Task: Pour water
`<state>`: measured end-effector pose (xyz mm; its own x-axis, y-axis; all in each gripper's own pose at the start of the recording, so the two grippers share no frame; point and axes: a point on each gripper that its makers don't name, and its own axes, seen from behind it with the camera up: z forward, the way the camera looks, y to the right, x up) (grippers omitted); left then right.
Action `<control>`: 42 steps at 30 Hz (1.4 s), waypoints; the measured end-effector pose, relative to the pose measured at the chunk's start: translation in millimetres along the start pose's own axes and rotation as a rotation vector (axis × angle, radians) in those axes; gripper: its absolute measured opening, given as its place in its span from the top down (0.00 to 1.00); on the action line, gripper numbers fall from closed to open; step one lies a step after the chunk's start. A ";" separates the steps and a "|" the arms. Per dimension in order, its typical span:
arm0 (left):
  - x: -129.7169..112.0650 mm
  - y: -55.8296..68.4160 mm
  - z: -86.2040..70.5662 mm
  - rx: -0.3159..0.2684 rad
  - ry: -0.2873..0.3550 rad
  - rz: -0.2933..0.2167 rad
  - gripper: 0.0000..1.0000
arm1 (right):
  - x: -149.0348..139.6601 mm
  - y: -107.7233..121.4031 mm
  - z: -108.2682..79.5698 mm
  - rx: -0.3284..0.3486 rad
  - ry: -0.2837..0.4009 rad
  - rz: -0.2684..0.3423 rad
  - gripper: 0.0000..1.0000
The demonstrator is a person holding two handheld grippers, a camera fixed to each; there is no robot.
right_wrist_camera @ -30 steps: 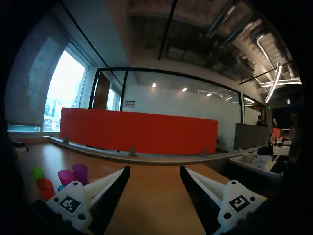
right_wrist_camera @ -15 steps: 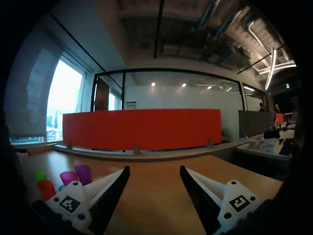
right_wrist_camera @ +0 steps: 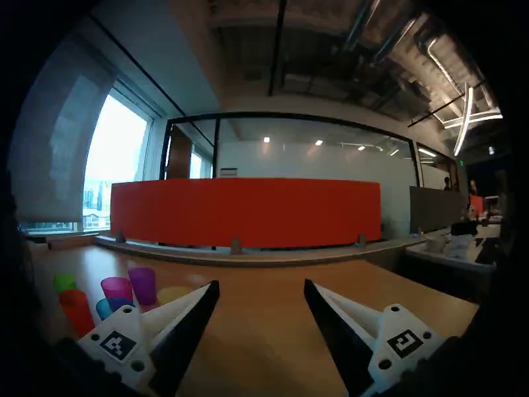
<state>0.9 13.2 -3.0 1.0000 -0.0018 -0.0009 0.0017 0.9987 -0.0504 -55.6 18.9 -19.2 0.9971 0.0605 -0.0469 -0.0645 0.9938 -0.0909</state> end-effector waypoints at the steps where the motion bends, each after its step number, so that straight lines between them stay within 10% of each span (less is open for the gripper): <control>1: 0.0 0.2 0.0 0.000 0.000 0.001 0.08 | -1.6 0.1 0.6 0.000 -0.002 0.003 0.01; 42: 0.3 0.6 0.2 0.000 0.000 0.001 0.07 | -17.1 -7.9 4.6 0.003 -0.053 0.002 0.01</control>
<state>1.2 13.8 -2.8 1.0000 -0.0009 -0.0007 0.0008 0.9987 -0.0504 -71.9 10.4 -13.1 0.9977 0.0674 0.0060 -0.0666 0.9939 -0.0879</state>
